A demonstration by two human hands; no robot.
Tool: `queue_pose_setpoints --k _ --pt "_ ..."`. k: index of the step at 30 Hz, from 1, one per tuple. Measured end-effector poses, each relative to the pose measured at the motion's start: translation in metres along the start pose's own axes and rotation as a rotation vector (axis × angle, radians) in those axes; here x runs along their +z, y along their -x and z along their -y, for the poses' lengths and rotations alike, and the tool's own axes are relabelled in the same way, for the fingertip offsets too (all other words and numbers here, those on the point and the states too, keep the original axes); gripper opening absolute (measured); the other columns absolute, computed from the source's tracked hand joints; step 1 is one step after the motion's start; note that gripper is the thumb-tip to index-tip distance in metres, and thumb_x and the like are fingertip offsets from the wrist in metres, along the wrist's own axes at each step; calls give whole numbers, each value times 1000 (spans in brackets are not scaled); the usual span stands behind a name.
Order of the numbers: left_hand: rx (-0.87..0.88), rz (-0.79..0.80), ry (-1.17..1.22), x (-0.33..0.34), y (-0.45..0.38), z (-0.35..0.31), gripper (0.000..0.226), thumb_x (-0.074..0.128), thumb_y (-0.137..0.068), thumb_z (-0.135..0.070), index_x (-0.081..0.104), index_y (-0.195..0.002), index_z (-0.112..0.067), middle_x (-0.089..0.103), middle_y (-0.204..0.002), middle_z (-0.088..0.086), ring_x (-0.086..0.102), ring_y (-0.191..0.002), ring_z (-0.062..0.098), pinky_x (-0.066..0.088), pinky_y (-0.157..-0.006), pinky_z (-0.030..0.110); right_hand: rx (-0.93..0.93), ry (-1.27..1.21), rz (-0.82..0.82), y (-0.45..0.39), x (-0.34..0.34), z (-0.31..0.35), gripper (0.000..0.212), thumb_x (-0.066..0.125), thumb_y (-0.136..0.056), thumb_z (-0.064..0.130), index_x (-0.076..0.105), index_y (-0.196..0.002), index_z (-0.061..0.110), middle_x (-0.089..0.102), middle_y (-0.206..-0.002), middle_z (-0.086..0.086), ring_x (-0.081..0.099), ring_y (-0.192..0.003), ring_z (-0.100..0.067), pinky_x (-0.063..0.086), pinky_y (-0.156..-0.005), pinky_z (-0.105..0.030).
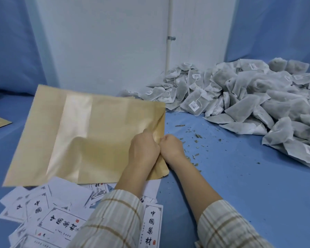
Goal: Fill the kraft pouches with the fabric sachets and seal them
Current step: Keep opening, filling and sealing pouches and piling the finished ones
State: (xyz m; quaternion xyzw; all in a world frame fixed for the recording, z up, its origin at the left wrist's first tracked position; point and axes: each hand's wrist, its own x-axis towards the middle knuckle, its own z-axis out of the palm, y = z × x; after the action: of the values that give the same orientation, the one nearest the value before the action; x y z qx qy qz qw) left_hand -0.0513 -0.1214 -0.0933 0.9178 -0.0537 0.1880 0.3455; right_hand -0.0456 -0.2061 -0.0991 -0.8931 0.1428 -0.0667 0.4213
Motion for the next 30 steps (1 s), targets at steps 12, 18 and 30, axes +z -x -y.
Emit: queue_pose_setpoints --k 12,18,30 --pt "134 97 -237 -21 -3 -26 15 43 -94 -15 54 -97 -4 56 -96 16 50 -79 31 31 -62 31 -353 13 -288 14 0 -9 14 38 -86 17 33 -83 29 41 -60 8 38 -55 -13 25 -47 -27" --pt "204 130 -258 -41 -5 -36 15 41 -89 -4 56 -90 -7 52 -88 8 40 -72 25 32 -61 30 -566 76 -337 5 -5 2 23 46 -84 0 46 -80 22 36 -80 7 36 -82 -17 26 -71 -28" --pt "183 189 -228 -47 -7 -34 14 41 -92 -10 52 -96 -3 54 -99 19 47 -81 31 30 -64 31 -515 621 36 -6 -1 10 11 45 -88 11 51 -88 21 49 -94 -4 40 -101 -20 27 -74 -18"
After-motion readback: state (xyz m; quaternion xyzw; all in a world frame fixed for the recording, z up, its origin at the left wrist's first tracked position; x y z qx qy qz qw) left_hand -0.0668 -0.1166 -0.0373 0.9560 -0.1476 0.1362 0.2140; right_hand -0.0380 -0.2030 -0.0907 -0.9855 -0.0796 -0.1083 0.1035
